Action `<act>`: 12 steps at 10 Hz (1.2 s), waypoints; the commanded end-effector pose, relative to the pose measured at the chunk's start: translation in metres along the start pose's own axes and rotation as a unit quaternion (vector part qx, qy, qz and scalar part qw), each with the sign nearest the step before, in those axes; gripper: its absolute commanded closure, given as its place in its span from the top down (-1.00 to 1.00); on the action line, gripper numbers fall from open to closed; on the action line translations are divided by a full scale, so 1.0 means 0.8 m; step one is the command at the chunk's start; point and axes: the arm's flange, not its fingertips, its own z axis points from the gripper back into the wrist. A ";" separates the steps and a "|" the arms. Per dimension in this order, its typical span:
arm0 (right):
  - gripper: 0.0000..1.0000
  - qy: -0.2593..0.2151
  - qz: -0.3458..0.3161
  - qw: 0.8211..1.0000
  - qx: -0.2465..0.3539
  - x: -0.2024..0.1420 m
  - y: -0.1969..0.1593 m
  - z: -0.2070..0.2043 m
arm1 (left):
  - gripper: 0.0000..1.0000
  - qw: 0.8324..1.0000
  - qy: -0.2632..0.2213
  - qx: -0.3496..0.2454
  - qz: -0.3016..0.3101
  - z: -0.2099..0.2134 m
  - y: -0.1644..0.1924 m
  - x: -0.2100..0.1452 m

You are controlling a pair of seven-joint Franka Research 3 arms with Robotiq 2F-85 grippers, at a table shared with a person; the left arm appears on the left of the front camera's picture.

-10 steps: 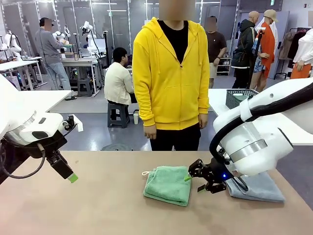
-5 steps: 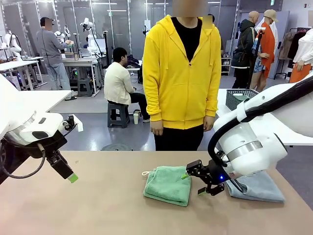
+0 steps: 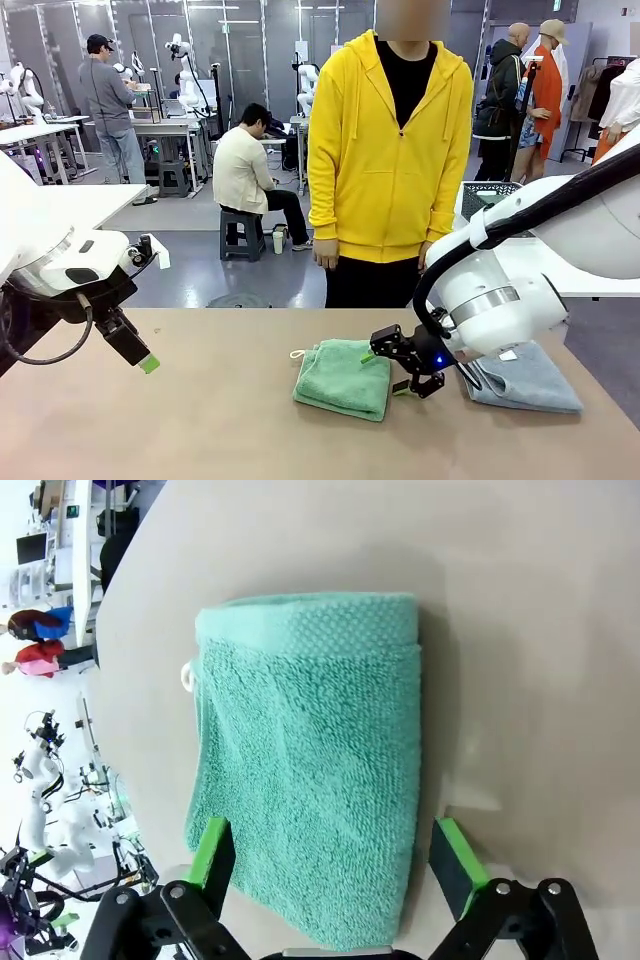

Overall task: Fold the towels and place them in the basket.
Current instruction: Stack the folded Towel with hook on the right side of the table.

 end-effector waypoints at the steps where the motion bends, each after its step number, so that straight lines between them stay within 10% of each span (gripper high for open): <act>1: 1.00 -0.002 0.010 1.000 0.020 0.003 -0.003 -0.018 | 1.00 1.000 0.004 0.011 0.003 -0.001 -0.003 0.001; 4: 1.00 -0.003 0.011 0.999 0.031 0.008 0.002 -0.026 | 1.00 1.000 0.004 0.011 0.003 -0.001 -0.003 0.001; 8: -1.00 -0.007 0.015 0.999 0.046 0.010 0.003 -0.025 | 1.00 1.000 0.004 0.011 0.003 -0.001 -0.003 0.001; 12: -1.00 -0.007 0.015 0.999 0.043 0.012 0.008 -0.028 | 1.00 1.000 0.004 0.011 0.003 -0.001 -0.003 0.001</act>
